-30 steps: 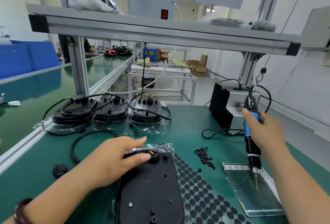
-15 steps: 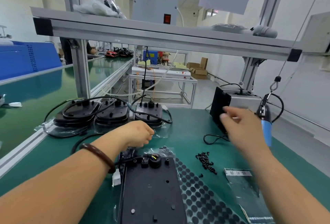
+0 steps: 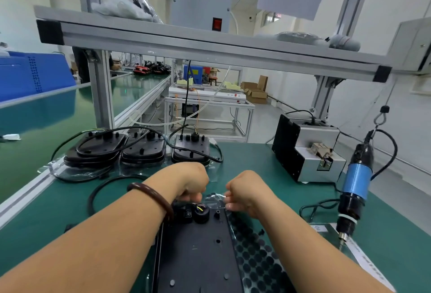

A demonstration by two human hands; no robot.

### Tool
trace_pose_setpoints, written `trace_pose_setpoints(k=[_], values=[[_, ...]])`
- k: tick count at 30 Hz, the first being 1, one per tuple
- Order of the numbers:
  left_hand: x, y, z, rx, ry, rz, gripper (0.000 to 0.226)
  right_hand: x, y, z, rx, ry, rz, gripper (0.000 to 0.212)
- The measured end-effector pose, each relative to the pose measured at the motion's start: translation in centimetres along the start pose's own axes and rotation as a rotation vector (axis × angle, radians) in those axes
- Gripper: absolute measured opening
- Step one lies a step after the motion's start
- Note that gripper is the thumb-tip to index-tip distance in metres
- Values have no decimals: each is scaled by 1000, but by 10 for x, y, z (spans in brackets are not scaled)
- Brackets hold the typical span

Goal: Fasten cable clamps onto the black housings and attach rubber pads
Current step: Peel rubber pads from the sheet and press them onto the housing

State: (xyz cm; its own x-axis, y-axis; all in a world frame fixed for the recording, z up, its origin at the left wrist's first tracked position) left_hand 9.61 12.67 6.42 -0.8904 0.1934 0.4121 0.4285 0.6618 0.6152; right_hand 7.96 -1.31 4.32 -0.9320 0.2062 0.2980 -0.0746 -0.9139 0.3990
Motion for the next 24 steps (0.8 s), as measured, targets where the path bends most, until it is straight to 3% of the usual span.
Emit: trace_pose_setpoints(k=[2,7,10,13,18,24], values=[[-4,-1,0,-33,2,14,26,0,-2,-1,-72,-25,24,29],[-5,1,7,-104,-1,9,18,2,-2,0,-42,31,22,13],[-1,5,11,-59,-12,39,12,6,0,5,74,159,-7,26],[5,7,13,13,-15,75,19,16,5,18,242,330,-127,22],[6,7,14,159,-40,42,21,34,-12,35,641,581,-174,16],[11,6,11,187,-160,12,16,39,-16,41,720,673,-163,19]])
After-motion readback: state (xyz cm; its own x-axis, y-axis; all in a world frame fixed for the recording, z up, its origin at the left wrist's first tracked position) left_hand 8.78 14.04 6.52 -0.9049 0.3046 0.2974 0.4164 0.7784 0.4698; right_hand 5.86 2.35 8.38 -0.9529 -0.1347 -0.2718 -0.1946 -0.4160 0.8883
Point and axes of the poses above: each hand's wrist, its own x-axis away from the middle knuckle, its own y-axis out of the back of the hand, z = x × y, the point moved 8 cm from there along -x, towards the middle knuckle, and after that the axes turned 5 degrees about x, right-handed, at the moved point
